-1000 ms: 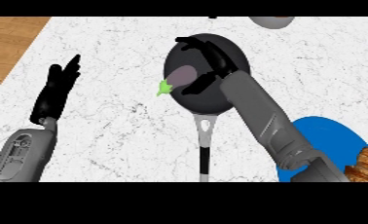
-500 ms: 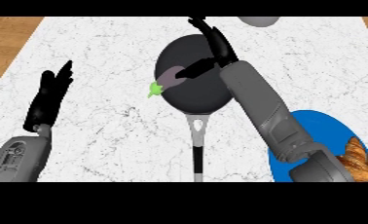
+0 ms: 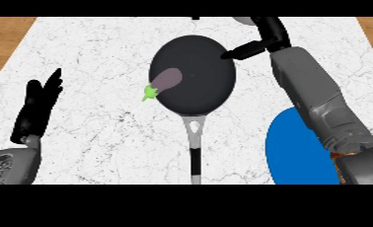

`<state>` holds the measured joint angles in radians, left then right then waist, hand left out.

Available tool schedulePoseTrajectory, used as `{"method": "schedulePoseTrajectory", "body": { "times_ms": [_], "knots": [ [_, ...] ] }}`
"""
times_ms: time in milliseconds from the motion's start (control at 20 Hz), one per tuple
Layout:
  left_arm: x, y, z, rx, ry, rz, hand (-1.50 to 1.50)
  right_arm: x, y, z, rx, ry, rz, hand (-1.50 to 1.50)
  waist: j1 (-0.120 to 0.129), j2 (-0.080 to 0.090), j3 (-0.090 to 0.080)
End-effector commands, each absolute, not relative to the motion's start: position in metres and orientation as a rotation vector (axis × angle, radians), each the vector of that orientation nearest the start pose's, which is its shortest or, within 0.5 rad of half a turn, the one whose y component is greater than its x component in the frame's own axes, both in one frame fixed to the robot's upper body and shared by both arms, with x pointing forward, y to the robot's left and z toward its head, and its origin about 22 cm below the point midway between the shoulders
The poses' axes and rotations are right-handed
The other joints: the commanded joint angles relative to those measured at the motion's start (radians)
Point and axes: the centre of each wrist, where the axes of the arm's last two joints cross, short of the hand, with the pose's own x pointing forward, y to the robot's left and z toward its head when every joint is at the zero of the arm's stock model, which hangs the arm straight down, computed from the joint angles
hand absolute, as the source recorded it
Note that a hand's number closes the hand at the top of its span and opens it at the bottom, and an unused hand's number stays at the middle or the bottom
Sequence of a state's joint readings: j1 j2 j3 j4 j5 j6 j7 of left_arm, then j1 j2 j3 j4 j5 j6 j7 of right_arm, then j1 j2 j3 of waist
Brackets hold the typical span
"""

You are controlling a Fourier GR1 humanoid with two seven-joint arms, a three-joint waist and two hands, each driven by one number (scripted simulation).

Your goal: Pick the eggplant from the plate and place it in the pan

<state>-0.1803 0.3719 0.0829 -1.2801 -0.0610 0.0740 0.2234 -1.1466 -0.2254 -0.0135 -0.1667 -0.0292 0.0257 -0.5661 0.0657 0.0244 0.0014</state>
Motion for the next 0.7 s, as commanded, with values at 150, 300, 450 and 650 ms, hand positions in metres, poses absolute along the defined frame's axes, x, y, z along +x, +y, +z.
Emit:
{"method": "schedulePoseTrajectory", "body": {
  "times_ms": [150,300,450,650],
  "knots": [
    [0.296,0.338,0.027,0.452,-1.236,-0.141,0.0,0.453,-0.296,0.098,0.021,-1.818,0.414,-1.5,-0.01,0.007,0.001],
    [0.281,0.333,0.024,0.46,-1.244,-0.143,0.0,0.446,-0.325,0.101,0.027,-1.802,0.44,-1.5,-0.003,0.0,0.002],
    [0.284,0.33,0.019,0.464,-1.242,-0.157,0.0,0.434,-0.365,0.105,0.006,-1.798,0.451,-1.5,0.004,0.008,0.003],
    [0.283,0.33,0.023,0.451,-1.255,-0.15,0.0,0.43,-0.38,0.117,-0.016,-1.808,0.465,-1.5,0.019,0.009,0.003]
  ]
}}
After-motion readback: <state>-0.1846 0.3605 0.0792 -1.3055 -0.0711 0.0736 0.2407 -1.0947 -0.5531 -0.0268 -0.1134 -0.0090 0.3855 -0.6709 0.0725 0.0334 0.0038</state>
